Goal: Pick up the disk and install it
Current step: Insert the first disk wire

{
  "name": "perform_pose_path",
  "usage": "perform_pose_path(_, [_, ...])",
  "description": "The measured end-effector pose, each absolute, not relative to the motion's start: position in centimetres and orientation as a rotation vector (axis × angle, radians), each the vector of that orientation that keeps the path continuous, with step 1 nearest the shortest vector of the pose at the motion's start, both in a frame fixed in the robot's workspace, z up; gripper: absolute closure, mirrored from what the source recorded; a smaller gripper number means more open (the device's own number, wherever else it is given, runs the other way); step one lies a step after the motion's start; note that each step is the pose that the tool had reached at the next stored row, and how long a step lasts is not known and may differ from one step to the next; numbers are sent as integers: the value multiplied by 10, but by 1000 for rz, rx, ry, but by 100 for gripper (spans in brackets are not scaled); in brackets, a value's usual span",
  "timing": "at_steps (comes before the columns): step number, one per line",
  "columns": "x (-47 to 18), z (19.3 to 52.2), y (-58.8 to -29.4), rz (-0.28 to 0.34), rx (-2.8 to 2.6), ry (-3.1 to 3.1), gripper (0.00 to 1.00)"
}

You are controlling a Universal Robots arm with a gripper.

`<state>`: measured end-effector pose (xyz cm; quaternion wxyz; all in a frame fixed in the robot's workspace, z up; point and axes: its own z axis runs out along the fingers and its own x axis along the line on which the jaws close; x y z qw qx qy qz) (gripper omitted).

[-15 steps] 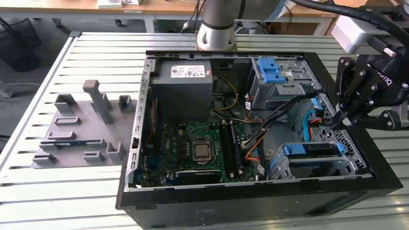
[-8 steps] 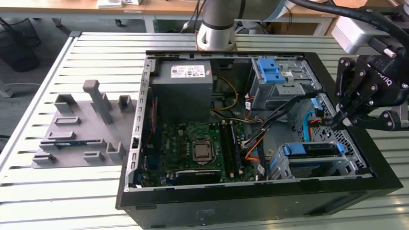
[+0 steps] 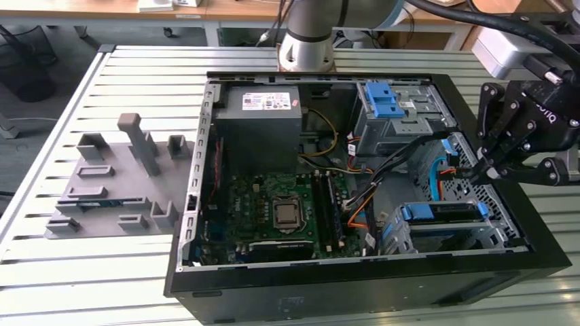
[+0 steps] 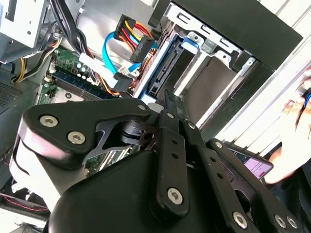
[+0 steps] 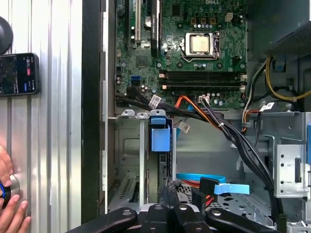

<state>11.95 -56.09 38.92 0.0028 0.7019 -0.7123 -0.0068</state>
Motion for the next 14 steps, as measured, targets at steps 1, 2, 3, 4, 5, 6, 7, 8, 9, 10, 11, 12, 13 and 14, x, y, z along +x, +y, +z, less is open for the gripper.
perform_pose_path(1, [120,389,-560,-21,2201,-2234,89])
perform_pose_path(2, [122,388,-560,-21,2201,-2234,89])
perform_pose_path(3, [123,387,-559,-21,2201,-2234,89])
perform_pose_path(4, [124,387,-559,-21,2201,-2234,89])
perform_pose_path(5, [124,387,-559,-21,2201,-2234,89])
perform_pose_path(6, [124,387,-559,-21,2201,-2234,89])
perform_pose_path(7, [124,387,-559,-21,2201,-2234,89])
perform_pose_path(8, [124,387,-559,-21,2201,-2234,89])
perform_pose_path(9, [124,387,-559,-21,2201,-2234,89])
perform_pose_path(10, [124,387,-559,-21,2201,-2234,89])
perform_pose_path(11, [124,387,-559,-21,2201,-2234,89])
perform_pose_path(12, [124,387,-559,-21,2201,-2234,89])
perform_pose_path(13, [124,387,-559,-21,2201,-2234,89])
perform_pose_path(14, [124,387,-559,-21,2201,-2234,89])
